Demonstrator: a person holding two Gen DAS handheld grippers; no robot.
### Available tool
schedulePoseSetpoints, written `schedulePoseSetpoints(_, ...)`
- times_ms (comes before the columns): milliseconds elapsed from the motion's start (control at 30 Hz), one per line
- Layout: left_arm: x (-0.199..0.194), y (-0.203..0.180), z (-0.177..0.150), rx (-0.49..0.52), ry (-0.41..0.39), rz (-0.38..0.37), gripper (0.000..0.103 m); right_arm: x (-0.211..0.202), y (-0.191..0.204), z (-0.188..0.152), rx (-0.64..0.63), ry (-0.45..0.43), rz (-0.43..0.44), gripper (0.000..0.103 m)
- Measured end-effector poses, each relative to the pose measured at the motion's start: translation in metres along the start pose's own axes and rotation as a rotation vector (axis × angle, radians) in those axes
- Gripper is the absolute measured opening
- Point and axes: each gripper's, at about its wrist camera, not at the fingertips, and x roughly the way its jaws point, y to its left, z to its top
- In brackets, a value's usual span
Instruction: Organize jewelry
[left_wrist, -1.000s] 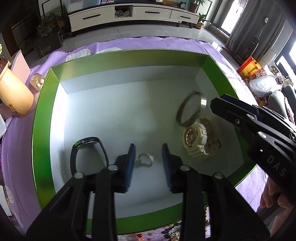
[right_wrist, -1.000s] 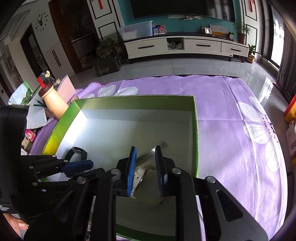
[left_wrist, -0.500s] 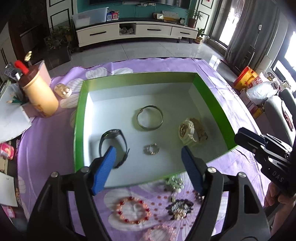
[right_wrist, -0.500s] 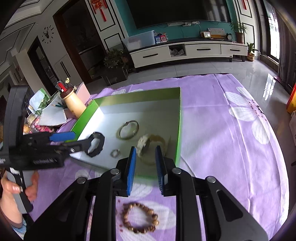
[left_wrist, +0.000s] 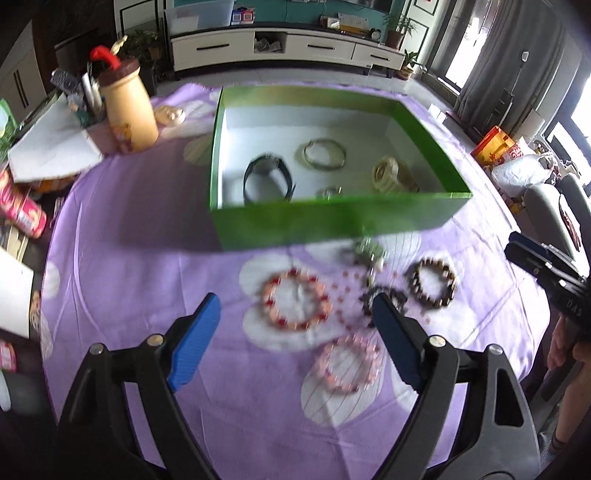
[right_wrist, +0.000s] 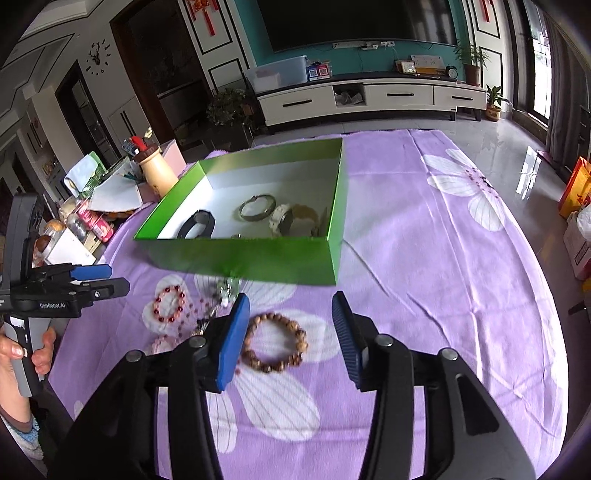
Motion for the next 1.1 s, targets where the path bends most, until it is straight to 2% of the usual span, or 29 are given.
schedulePoseSetpoints(200, 0.011, 0.004, -0.043, -0.003, 0.044, 0.031, 0.085, -0.005, 0.012, -0.028, -0.021, 0.026, 0.027, 0.047)
schedulePoseSetpoints(367, 0.02, -0.003, -0.061, -0.008, 0.055, 0.034, 0.083, 0.0, 0.032, -0.054, -0.058, 0.059, 0.077, 0.047)
schedulePoseSetpoints(467, 0.024, -0.01, -0.063, 0.012, 0.048, 0.057, 0.072, 0.008, 0.044, -0.065, -0.069, 0.085, 0.107, 0.047)
schedulePoseSetpoints(633, 0.036, -0.023, -0.064, 0.065, 0.05, 0.087, 0.046, 0.028, 0.064, -0.075, -0.102, 0.13, 0.123, 0.047)
schedulePoseSetpoints(700, 0.039, -0.024, -0.064, 0.067, 0.051, 0.076, 0.039, 0.034, 0.069, -0.076, -0.112, 0.137, 0.125, 0.047)
schedulePoseSetpoints(767, 0.042, -0.028, -0.065, 0.086, 0.042, 0.091, 0.036, 0.04, 0.072, -0.075, -0.114, 0.145, 0.123, 0.047)
schedulePoseSetpoints(900, 0.04, -0.033, -0.068, 0.114, 0.024, 0.065, 0.01, 0.053, 0.075, -0.071, -0.132, 0.159, 0.114, 0.046)
schedulePoseSetpoints(1100, 0.038, -0.013, -0.065, 0.04, 0.027, 0.021, 0.008, 0.07, 0.083, -0.066, -0.153, 0.18, 0.109, 0.039)
